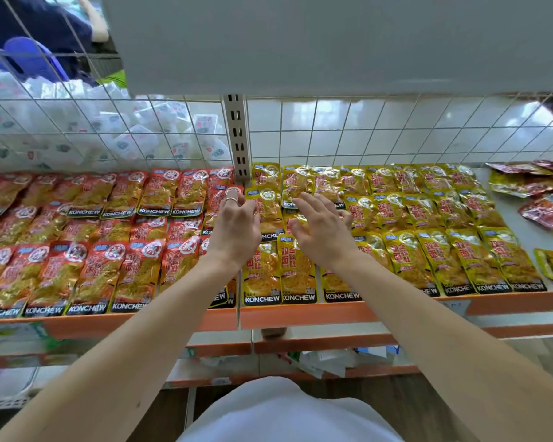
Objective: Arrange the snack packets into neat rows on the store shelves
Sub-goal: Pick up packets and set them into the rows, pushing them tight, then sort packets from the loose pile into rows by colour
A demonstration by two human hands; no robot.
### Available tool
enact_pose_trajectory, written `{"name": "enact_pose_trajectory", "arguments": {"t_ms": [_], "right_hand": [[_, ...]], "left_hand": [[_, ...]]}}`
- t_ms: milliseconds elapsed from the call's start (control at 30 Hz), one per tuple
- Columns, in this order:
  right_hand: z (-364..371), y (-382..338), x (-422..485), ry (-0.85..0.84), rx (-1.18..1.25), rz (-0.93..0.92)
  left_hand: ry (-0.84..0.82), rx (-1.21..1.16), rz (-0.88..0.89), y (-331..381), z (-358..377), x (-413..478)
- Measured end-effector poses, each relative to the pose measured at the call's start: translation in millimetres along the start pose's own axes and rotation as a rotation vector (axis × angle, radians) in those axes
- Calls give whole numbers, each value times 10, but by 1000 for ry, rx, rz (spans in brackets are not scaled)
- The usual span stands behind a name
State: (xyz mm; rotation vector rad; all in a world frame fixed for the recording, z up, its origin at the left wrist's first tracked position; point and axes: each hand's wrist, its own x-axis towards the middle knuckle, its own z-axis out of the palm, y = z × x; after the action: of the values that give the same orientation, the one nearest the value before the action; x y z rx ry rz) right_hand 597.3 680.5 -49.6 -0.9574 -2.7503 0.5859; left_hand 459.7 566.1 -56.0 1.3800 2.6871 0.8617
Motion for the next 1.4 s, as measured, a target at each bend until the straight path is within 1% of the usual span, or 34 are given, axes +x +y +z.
{"name": "enact_pose_trajectory", "arguments": {"t_ms": [67,167,233,333,433,533,633,767,867,933,1033,1100,1233,1400], "right_hand": [[7,-18,-4,-17,-12,-13],[6,-39,-3,-97,-65,-45],[19,-39,-10,-169,-144,-67],[42,-13,-42,-250,-248,-118],[49,-11,-51,-278,-311,-164],[48,-23,-54,-256,-338,-180],[51,-39,-112,-221,-305,-161],[61,-18,-213,-212,-255,-119],[72,33,-277,-237,-274,-116],[75,50,-301,-246,-285,-127],[36,47,-319,-240,-249,-126],[-23,42,-348,-217,-207,-125],[-152,22,-455,-160,-152,-134],[-281,-123,-631,-99,-86,-197]], "left_hand": [[-32,34,65,35,-14,-2],[-193,169,110,25,-7,3],[-261,185,132,-24,2,-4],[-300,201,176,-71,-8,-18],[-305,231,182,-76,-19,-25],[-293,232,170,-25,-15,-62],[-251,205,171,49,-19,-172],[-215,259,163,92,-19,-452],[-234,321,125,94,3,-600],[-251,351,138,88,3,-606],[-273,409,168,94,-31,-587],[-277,409,142,130,-78,-616],[-180,339,51,206,-203,-760],[-33,272,-64,294,-404,-1046]]}}
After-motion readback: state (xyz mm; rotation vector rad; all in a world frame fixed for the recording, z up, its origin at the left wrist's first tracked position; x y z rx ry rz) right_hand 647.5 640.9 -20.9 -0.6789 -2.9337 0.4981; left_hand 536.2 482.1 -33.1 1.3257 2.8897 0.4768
